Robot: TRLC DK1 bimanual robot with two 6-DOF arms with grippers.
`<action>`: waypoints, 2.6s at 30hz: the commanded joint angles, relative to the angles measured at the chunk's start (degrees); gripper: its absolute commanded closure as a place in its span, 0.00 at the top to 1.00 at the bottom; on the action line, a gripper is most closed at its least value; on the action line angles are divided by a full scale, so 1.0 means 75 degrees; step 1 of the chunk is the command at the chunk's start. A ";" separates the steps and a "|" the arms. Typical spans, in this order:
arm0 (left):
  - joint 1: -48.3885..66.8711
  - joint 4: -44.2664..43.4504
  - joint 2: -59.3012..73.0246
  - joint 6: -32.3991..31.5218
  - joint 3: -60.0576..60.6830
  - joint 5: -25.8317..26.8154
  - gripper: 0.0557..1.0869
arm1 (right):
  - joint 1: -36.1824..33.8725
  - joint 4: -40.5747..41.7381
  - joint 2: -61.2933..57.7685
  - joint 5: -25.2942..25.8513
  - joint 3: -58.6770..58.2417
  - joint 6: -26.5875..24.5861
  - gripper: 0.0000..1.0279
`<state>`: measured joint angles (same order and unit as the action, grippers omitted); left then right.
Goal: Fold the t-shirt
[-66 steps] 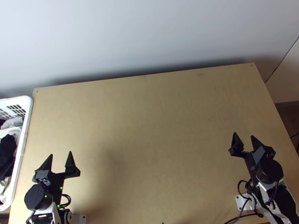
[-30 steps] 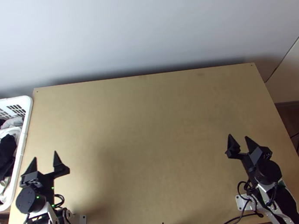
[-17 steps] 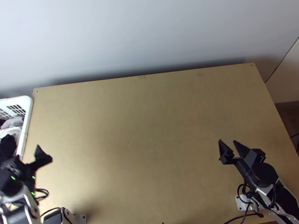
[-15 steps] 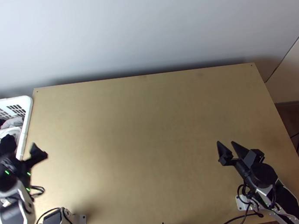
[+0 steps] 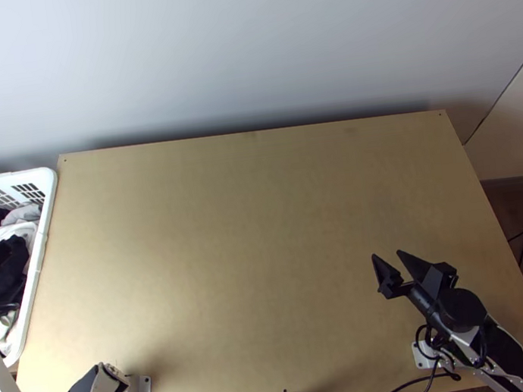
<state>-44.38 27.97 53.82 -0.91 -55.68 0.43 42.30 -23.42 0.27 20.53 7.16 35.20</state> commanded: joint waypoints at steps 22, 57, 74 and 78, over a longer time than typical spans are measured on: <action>-0.2731 -0.2463 0.5199 0.1738 -0.0334 -0.0514 0.95 | 0.0500 0.0603 0.0010 0.0039 -0.0111 -0.0955 0.97; -0.2579 -0.2264 0.6804 0.1234 -0.1318 -0.0373 0.04 | -0.2254 0.1822 0.0010 0.0121 -0.0204 -0.4682 0.96; -0.0786 -0.0705 0.2456 0.0777 -0.2502 -0.0022 0.04 | -0.2594 0.1822 -0.0025 0.0285 -0.0216 -0.4447 0.97; -0.0129 -0.0037 0.1882 0.0730 -0.3299 -0.0022 0.04 | -0.3203 0.1845 -0.0130 0.0555 -0.0216 -0.4471 0.96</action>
<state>-52.18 21.96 76.55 5.10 -72.90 0.01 23.07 -9.82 0.03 22.52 5.54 1.87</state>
